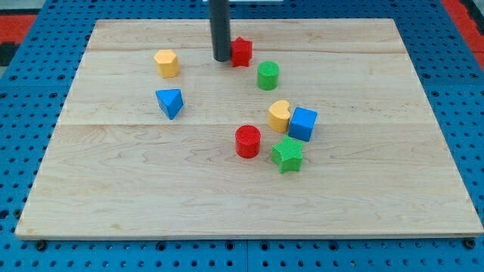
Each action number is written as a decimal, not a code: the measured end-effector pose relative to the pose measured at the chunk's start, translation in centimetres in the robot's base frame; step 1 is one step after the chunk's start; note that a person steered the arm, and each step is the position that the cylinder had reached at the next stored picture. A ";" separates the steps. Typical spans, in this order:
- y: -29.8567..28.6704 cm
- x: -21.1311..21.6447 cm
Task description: Move the red star to top right
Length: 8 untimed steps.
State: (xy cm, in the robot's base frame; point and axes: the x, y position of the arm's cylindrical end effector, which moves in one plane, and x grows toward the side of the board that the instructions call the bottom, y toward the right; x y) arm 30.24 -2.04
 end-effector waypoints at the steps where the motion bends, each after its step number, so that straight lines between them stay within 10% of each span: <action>1: 3.3 0.4; 8: 5.1 -5.8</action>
State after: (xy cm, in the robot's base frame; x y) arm 24.39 3.06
